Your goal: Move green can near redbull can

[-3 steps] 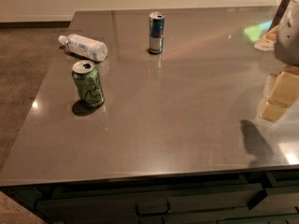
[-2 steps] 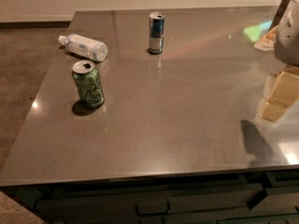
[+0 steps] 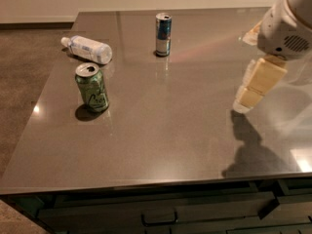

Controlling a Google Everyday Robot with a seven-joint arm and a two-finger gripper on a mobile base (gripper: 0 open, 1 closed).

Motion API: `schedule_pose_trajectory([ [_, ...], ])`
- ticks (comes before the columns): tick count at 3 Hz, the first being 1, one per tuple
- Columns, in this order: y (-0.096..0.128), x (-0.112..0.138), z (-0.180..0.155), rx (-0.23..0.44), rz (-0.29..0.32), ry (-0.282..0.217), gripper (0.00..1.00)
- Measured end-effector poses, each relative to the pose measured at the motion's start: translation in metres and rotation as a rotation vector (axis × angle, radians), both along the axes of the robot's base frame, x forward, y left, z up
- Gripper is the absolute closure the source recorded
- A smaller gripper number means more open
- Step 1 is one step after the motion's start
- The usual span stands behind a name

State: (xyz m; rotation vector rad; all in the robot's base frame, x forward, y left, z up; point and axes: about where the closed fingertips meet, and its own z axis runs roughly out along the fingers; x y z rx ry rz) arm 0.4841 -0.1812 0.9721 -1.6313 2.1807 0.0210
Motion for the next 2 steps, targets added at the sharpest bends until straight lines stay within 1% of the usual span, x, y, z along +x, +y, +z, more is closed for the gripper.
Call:
schedule_pose_trajectory([
  [1,0.035,0.037,-0.008,0.084,0.020,-0.020,0.00],
  [2,0.072,0.066,-0.021,0.155,0.043,-0.030,0.00],
])
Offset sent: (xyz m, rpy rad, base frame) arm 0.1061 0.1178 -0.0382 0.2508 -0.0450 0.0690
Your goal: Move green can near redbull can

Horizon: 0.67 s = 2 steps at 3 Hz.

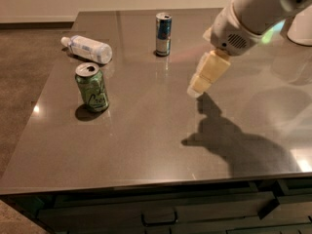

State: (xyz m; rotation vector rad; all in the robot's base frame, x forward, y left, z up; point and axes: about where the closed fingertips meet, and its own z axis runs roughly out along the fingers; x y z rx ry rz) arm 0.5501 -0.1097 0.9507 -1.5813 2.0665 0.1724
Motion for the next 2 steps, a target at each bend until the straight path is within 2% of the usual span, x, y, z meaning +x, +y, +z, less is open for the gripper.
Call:
schedule_pose_trajectory([
  [2,0.068,0.038,-0.018,0.133,0.078,-0.001,0.00],
])
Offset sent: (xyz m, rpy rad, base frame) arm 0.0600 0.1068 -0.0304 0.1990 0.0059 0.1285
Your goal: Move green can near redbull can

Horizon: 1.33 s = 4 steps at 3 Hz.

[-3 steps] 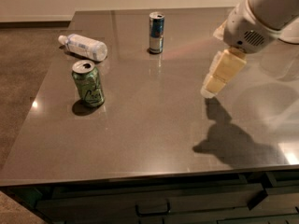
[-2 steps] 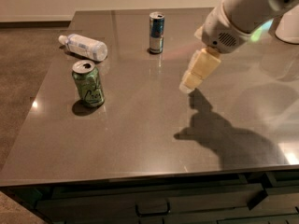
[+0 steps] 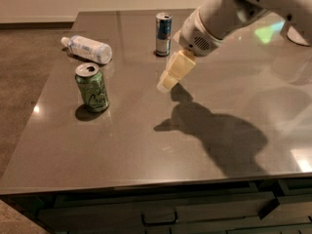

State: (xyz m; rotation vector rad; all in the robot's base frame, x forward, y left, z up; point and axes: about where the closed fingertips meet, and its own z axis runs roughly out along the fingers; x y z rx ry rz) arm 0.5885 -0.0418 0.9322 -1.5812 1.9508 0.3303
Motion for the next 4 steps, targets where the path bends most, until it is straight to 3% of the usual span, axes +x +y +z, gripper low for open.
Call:
schedule_pose_trajectory([
  [2,0.077,0.006,-0.010,0.105,0.107,-0.014,0.00],
  [4,0.152,-0.018,-0.012,0.160,0.238,-0.011,0.00],
])
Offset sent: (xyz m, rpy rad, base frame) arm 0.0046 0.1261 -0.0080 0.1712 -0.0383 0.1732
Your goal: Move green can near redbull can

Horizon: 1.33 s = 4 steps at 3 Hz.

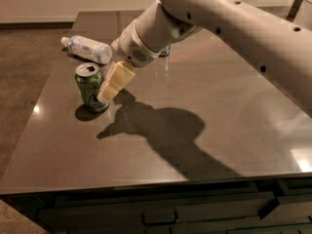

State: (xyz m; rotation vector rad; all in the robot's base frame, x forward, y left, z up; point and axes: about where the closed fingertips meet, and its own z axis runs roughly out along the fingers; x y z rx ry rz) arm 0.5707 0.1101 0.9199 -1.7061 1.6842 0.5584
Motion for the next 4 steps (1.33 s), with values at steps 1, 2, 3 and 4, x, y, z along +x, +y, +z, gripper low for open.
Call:
schedule_pose_trajectory([
  [1,0.027,-0.010,-0.009,-0.003,0.048,0.024,0.00],
  [2,0.041,-0.013,-0.016,-0.012,0.073,0.036,0.04],
  [3,0.044,-0.011,-0.019,-0.013,0.073,0.045,0.21],
  [4,0.040,-0.007,-0.018,-0.005,0.061,0.049,0.43],
])
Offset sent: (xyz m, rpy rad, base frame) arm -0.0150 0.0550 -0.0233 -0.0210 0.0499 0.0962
